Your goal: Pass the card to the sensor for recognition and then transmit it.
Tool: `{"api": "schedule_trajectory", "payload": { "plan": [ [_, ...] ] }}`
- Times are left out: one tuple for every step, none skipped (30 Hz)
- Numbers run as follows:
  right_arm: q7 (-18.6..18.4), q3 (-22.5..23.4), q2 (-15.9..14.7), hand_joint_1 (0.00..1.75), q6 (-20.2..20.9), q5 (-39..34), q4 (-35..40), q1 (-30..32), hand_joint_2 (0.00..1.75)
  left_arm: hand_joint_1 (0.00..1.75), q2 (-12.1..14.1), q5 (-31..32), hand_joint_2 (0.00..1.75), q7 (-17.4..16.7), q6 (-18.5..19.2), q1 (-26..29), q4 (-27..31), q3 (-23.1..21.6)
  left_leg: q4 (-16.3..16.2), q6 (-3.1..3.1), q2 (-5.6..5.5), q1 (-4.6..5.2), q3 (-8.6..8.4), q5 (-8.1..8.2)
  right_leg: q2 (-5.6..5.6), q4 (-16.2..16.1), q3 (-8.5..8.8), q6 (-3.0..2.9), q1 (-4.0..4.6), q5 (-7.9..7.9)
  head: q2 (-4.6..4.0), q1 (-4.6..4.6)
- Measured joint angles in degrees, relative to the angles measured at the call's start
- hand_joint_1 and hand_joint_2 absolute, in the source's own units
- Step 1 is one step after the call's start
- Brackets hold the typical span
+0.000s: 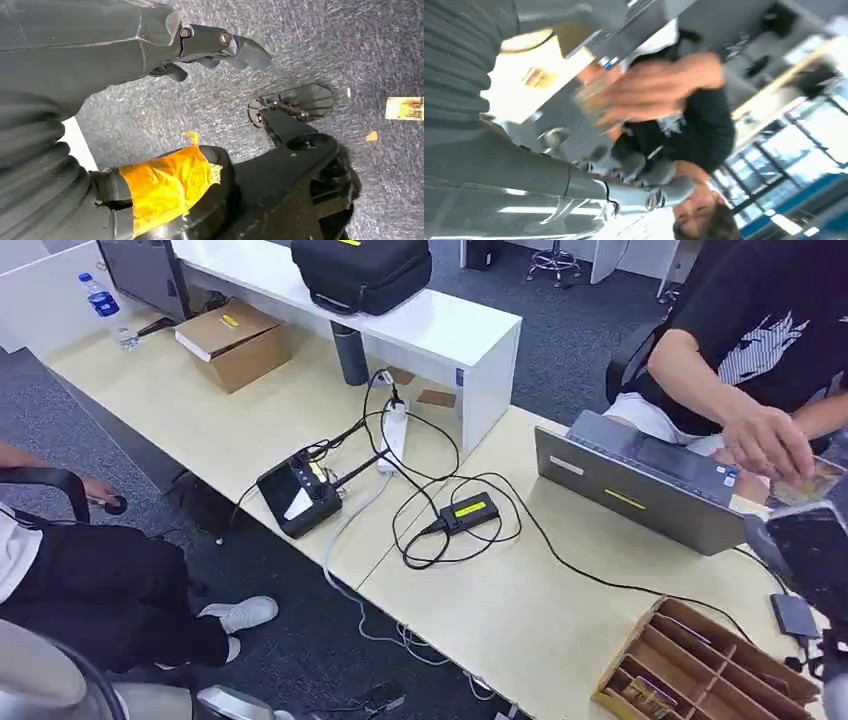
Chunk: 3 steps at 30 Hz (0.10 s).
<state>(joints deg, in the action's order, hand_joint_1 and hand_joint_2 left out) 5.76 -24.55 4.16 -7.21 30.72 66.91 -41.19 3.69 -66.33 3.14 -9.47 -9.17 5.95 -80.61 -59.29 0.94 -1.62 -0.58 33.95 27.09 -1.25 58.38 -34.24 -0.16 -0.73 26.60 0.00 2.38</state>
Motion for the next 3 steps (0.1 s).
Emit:
{"api": "schedule_trajectory", "payload": {
  "plan": [
    [1.07,0.22,-0.49,0.0,-0.02,-1.47,1.95,1.56,1.75,0.0,0.04,-0.4,1.75,0.35,0.13,0.35,0.0,0.04,0.0,0.02,0.01,0.0,0.0,0.03,-0.02,-0.02,-0.01,0.0,0.0,0.0,0.0,-0.02],
    [2.2,0.48,-0.97,0.0,-0.11,-2.95,3.96,3.32,1.75,0.0,0.07,-0.9,1.75,0.86,0.26,0.71,0.0,0.07,0.0,0.02,0.01,0.0,-0.01,0.04,-0.02,-0.04,-0.01,0.0,0.0,0.0,0.0,0.0],
    [3.4,0.81,-1.62,0.0,-0.17,-4.57,6.3,5.48,1.75,0.0,0.09,-1.49,1.75,1.43,0.33,1.04,-0.07,0.13,0.0,-0.01,0.01,0.0,-0.01,0.08,-0.01,-0.06,0.01,0.03,0.0,0.02,0.0,0.0]
  ]
}}
